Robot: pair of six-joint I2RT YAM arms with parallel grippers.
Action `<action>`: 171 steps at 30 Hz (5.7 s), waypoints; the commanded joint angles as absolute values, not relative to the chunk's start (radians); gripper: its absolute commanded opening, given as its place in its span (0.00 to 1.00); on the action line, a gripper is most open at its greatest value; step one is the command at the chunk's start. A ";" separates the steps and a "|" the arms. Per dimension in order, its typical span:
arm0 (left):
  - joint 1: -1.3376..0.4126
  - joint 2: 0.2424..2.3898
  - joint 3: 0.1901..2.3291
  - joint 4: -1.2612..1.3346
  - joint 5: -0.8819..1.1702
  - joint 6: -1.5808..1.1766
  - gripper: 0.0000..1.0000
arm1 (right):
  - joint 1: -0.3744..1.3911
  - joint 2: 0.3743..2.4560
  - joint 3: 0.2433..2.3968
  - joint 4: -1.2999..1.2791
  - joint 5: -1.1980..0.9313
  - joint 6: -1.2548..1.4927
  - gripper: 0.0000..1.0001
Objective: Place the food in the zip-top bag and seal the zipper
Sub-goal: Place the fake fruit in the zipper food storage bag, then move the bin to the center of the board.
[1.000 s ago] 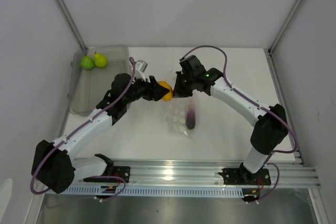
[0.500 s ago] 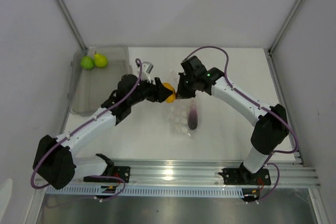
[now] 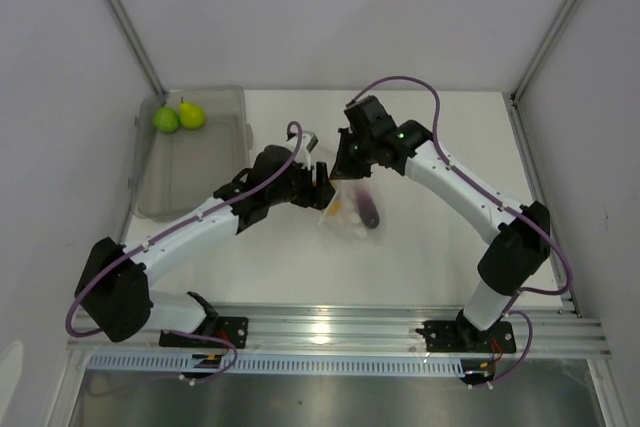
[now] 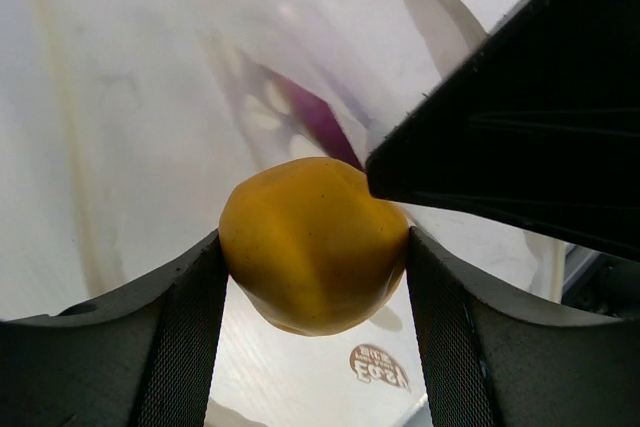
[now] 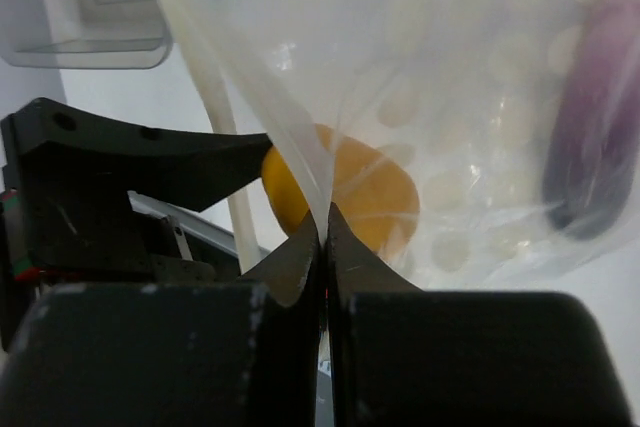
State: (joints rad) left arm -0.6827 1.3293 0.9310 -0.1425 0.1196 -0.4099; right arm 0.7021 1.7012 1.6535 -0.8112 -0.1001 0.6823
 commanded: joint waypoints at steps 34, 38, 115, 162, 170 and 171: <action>-0.577 1.167 1.020 -0.500 -0.646 -0.581 1.00 | 0.575 1.506 1.735 -0.859 -0.140 0.604 0.00; -0.480 1.226 1.028 -0.440 -0.482 -0.464 0.82 | 0.560 1.470 1.663 -0.816 -0.164 0.614 0.00; -0.176 1.742 1.409 -0.518 -0.158 -0.287 0.61 | 0.483 1.448 1.482 -0.723 -0.207 0.557 0.00; -0.095 1.482 0.934 -0.379 -0.031 -0.585 0.01 | 0.485 1.443 1.442 -0.684 -0.236 0.565 0.00; -0.097 1.416 0.839 -0.313 0.090 -0.538 0.01 | 0.485 1.456 1.439 -0.669 -0.249 0.569 0.00; -0.098 1.395 0.825 -0.296 0.101 -0.537 0.01 | 0.485 1.457 1.437 -0.669 -0.249 0.569 0.00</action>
